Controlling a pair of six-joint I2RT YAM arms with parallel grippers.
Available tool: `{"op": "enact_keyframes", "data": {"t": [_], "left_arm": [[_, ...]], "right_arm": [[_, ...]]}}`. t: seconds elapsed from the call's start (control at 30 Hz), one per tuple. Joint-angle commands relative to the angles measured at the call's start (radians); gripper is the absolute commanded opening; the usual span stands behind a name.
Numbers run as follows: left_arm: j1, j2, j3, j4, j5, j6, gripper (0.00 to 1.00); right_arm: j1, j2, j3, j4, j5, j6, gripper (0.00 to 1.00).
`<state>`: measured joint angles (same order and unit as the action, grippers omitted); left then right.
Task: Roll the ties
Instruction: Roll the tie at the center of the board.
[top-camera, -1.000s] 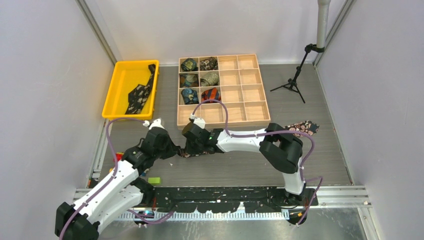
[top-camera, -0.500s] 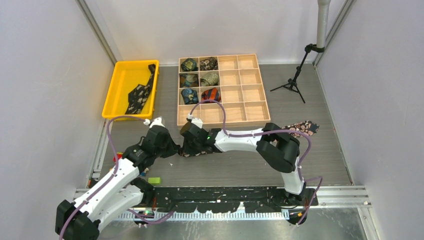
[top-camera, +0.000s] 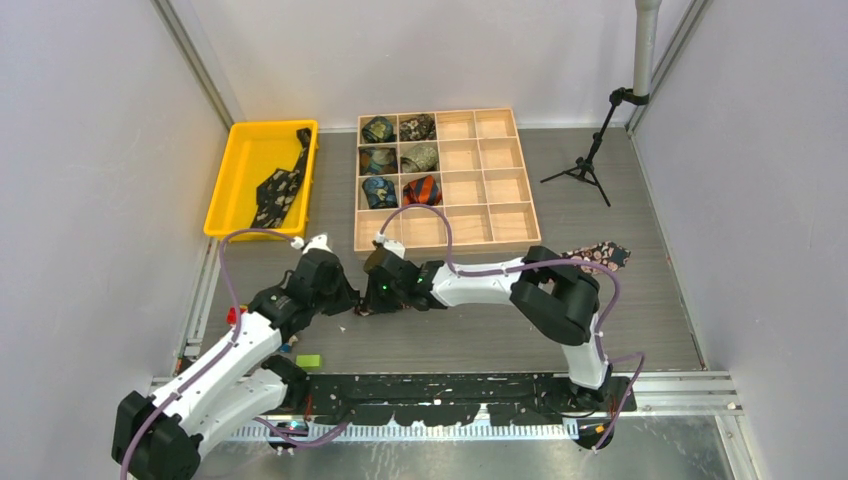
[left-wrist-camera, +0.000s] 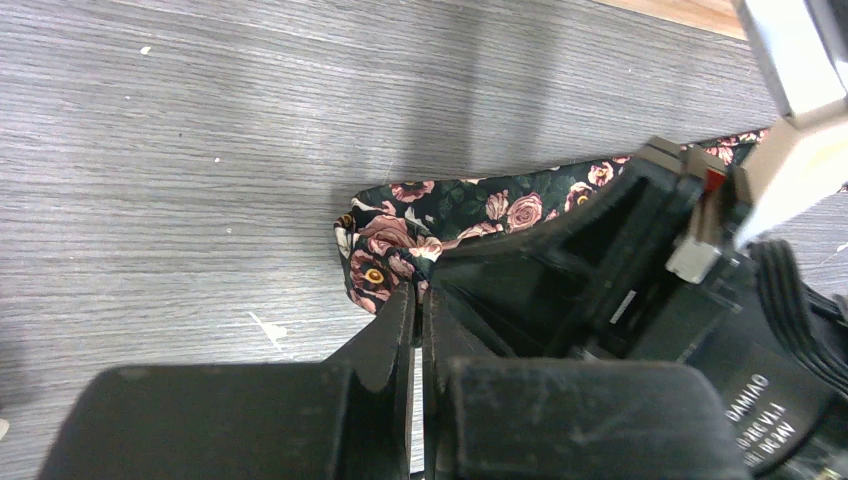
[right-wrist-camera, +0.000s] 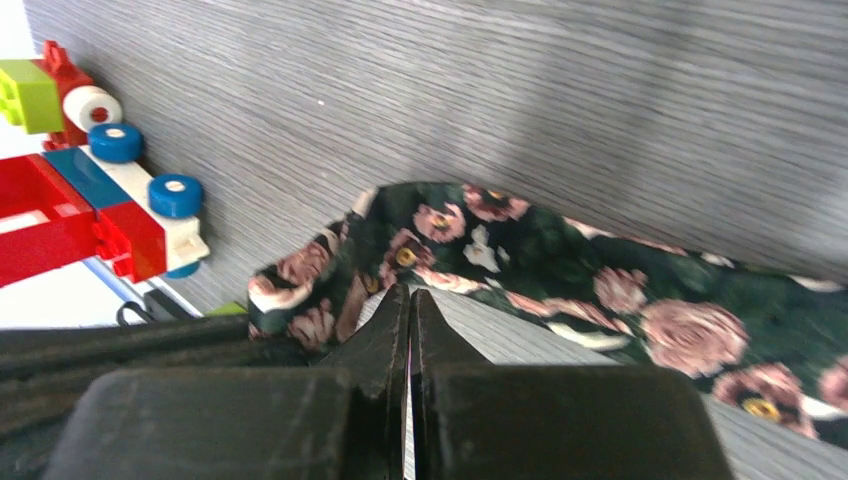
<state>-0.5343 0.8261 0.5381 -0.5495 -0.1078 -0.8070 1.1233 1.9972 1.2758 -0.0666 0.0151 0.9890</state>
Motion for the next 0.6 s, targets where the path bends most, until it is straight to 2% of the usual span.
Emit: {"op": "enact_keyframes", "data": {"t": [0.0,0.27,0.57], "left_arm": [[0.005,0.023,0.019,0.065,0.021,0.011,0.0],[0.005,0.109,0.003,0.142,0.041,0.012,0.0],[0.005,0.213,-0.003,0.227,0.073,0.0,0.0]], "right_arm": [[-0.012,-0.146,-0.035,-0.02,0.052,-0.043,0.04],[-0.016,-0.292,-0.098,-0.122,0.139,-0.079,0.04],[-0.025,-0.402,-0.189,-0.147,0.189,-0.071,0.04]]}}
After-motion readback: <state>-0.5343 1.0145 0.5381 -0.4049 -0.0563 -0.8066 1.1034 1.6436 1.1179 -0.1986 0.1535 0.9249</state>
